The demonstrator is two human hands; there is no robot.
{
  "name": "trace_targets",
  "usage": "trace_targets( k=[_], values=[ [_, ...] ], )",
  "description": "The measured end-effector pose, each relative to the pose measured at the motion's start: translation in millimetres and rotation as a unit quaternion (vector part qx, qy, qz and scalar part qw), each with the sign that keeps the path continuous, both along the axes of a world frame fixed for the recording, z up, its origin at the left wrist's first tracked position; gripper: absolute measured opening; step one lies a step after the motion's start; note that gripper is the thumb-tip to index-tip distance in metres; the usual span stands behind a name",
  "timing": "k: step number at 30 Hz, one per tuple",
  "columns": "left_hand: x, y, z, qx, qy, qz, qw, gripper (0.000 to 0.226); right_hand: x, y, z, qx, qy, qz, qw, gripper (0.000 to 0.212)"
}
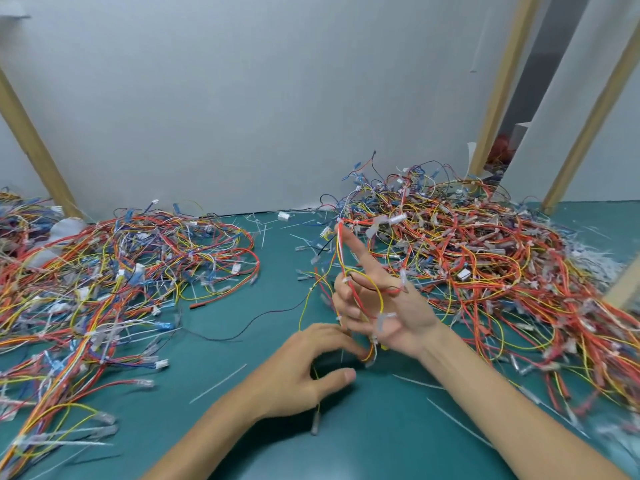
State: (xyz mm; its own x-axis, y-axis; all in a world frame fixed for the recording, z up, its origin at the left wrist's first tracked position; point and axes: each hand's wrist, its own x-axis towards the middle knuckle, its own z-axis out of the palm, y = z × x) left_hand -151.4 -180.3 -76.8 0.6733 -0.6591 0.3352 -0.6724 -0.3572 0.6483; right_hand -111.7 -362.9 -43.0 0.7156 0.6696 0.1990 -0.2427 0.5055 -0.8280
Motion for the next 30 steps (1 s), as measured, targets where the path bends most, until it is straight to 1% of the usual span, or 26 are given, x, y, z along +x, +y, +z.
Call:
trace_targets(
  k=[3, 5, 8, 9, 11, 12, 13, 15, 17, 18, 20, 21, 23, 25, 28, 30],
  values=[
    [-4, -2, 1, 0.015, 0.006, 0.006, 1.0, 0.016, 4, -2, 0, -0.039, -0.014, -0.048, 0.998, 0.06],
    [-4, 0, 4, 0.011, 0.056, -0.003, 0.998, 0.013, 7, -3, -1, -0.066, -0.017, -0.082, 0.994, 0.062],
    [-1, 8, 11, -0.006, 0.176, -0.031, 0.984, 0.013, 13, -7, -3, -0.079, 0.0, -0.115, 0.99, 0.06],
    [0, 11, 13, -0.009, 0.201, -0.035, 0.979, 0.014, 15, -8, -4, -0.082, 0.006, -0.121, 0.989, 0.06],
    [4, 17, 16, -0.006, 0.215, -0.027, 0.976, 0.018, 17, -10, -5, -0.084, 0.013, -0.129, 0.988, 0.06],
    [6, 19, 16, 0.003, 0.202, -0.013, 0.979, 0.02, 18, -11, -5, -0.083, 0.014, -0.133, 0.988, 0.06],
    [9, 22, 16, 0.021, 0.17, 0.007, 0.985, 0.022, 18, -12, -5, -0.08, 0.016, -0.136, 0.987, 0.06],
    [13, 27, 14, 0.067, 0.075, 0.049, 0.994, 0.024, 19, -14, -4, -0.067, 0.027, -0.14, 0.988, 0.059],
    [18, 32, 11, 0.108, -0.024, 0.087, 0.99, 0.023, 19, -15, -2, -0.048, 0.047, -0.142, 0.988, 0.058],
    [19, 35, 10, 0.133, -0.081, 0.112, 0.981, 0.022, 20, -17, 0, -0.041, 0.055, -0.142, 0.987, 0.058],
    [23, 40, 8, 0.181, -0.196, 0.179, 0.947, 0.019, 21, -20, 2, -0.037, 0.067, -0.144, 0.987, 0.053],
    [24, 44, 8, 0.185, -0.226, 0.212, 0.933, 0.017, 20, -21, 2, -0.042, 0.07, -0.152, 0.985, 0.05],
    [28, 50, 6, 0.151, -0.242, 0.269, 0.92, 0.017, 21, -21, 0, -0.074, 0.068, -0.189, 0.977, 0.053],
    [32, 53, 4, 0.094, -0.236, 0.307, 0.917, 0.018, 22, -18, -3, -0.118, 0.055, -0.229, 0.965, 0.054],
    [34, 52, 4, -0.011, -0.158, 0.364, 0.918, 0.024, 23, -19, -7, -0.162, 0.056, -0.243, 0.955, 0.046],
    [35, 52, 5, -0.051, -0.11, 0.396, 0.91, 0.026, 23, -20, -7, -0.164, 0.067, -0.238, 0.955, 0.047]
  ],
)
